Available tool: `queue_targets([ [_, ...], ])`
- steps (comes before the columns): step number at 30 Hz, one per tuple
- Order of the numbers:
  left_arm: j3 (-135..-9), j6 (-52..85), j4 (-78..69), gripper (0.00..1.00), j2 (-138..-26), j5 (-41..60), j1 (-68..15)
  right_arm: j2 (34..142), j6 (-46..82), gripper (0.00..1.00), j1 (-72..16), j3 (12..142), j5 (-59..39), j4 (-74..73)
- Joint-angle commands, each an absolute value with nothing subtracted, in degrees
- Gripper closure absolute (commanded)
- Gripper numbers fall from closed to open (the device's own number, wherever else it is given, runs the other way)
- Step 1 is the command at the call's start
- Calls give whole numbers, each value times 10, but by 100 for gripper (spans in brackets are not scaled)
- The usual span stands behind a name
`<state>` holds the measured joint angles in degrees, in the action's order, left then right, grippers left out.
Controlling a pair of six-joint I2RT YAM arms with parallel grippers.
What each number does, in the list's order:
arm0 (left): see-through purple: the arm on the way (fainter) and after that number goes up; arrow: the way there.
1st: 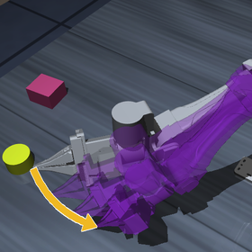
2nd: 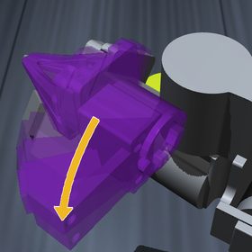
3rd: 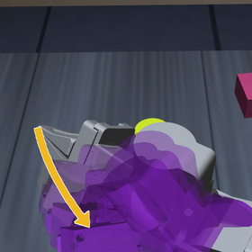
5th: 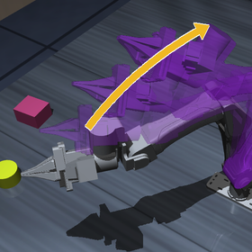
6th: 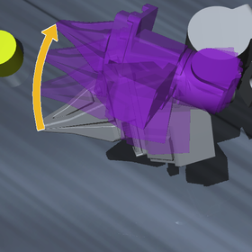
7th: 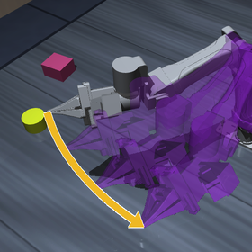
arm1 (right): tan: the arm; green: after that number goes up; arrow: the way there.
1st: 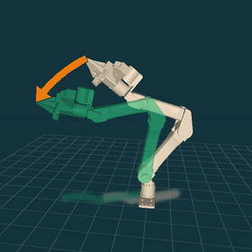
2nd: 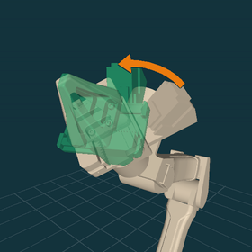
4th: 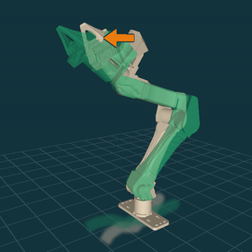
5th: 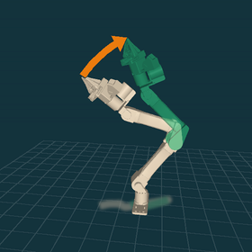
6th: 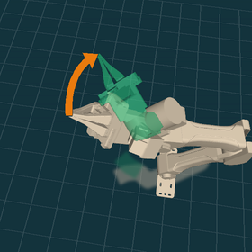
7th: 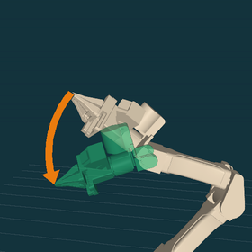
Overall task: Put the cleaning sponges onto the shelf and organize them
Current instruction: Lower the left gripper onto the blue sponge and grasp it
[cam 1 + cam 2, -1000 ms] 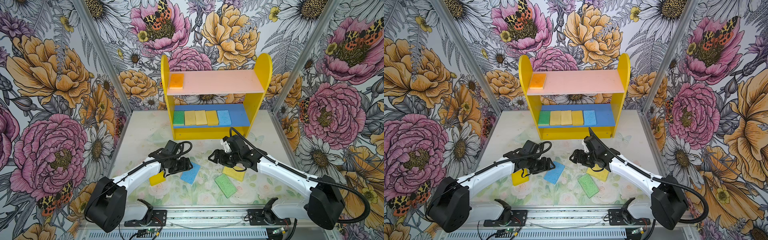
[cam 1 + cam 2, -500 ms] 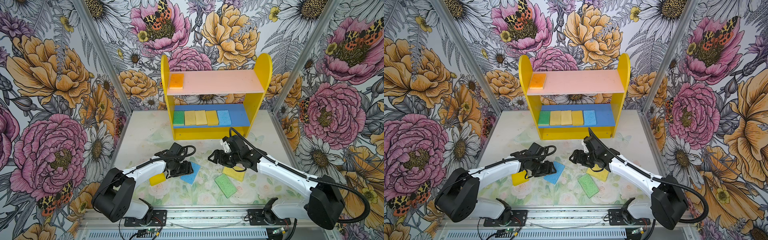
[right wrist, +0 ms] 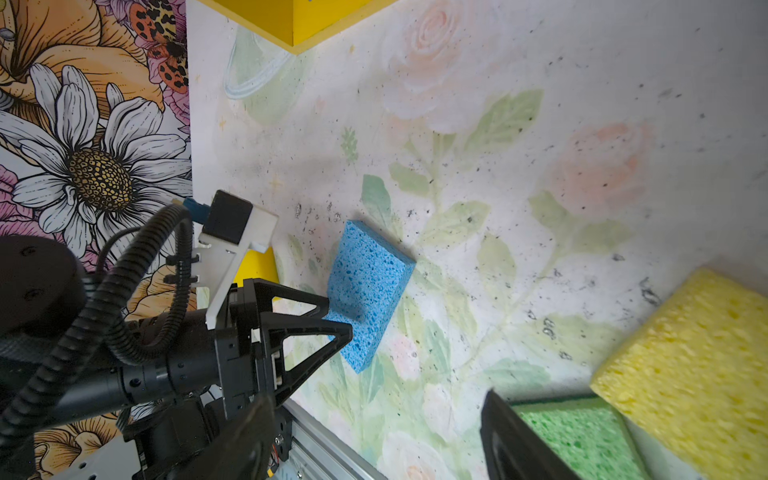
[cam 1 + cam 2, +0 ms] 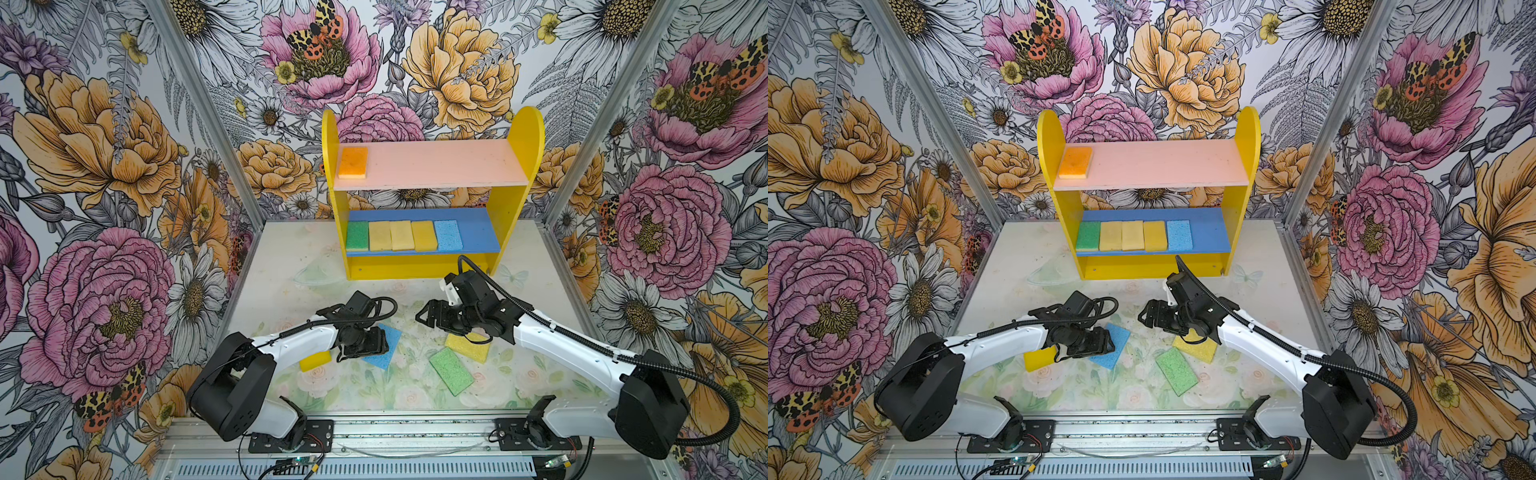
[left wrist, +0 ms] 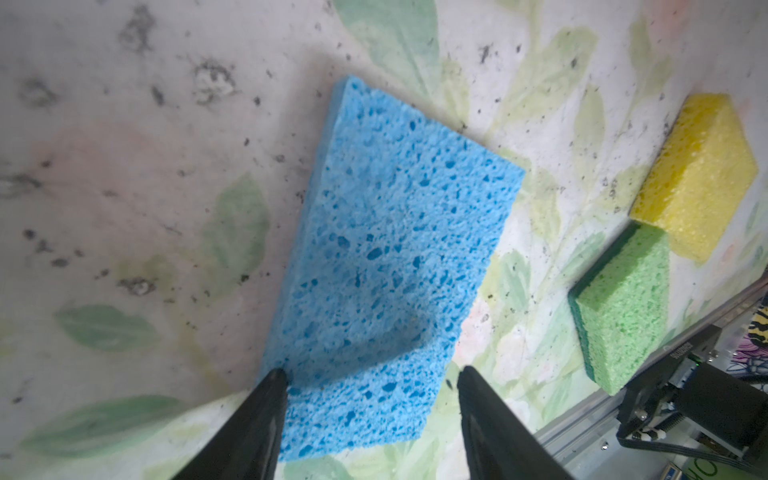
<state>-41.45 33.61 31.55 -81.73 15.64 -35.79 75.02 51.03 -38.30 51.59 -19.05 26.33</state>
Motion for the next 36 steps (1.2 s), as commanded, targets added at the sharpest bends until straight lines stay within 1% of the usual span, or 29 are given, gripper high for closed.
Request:
queue_targets([
  [1, -419, 353, 313, 27, -787, 152, -362, 745, 510, 21, -386, 512, -180, 250],
  [3, -426, 356, 313, 23, -766, 155, -358, 746, 510, 21, -387, 511, -179, 250],
  [5, -432, 354, 316, 22, -751, 159, -349, 748, 509, 21, -387, 511, -179, 248],
  [9, -431, 337, 322, 22, -757, 171, -318, 751, 510, 21, -387, 513, -180, 246],
  [15, -418, 313, 321, 22, -790, 166, -296, 745, 510, 21, -388, 515, -182, 246],
  [23, -409, 308, 318, 24, -810, 158, -307, 753, 509, 21, -389, 521, -182, 246],
  [33, -399, 317, 312, 33, -831, 150, -332, 751, 505, 21, -391, 517, -181, 245],
  [34, -397, 318, 310, 36, -832, 149, -334, 751, 505, 21, -391, 516, -180, 245],
  [36, -394, 322, 307, 47, -835, 149, -338, 751, 504, 21, -391, 514, -179, 245],
])
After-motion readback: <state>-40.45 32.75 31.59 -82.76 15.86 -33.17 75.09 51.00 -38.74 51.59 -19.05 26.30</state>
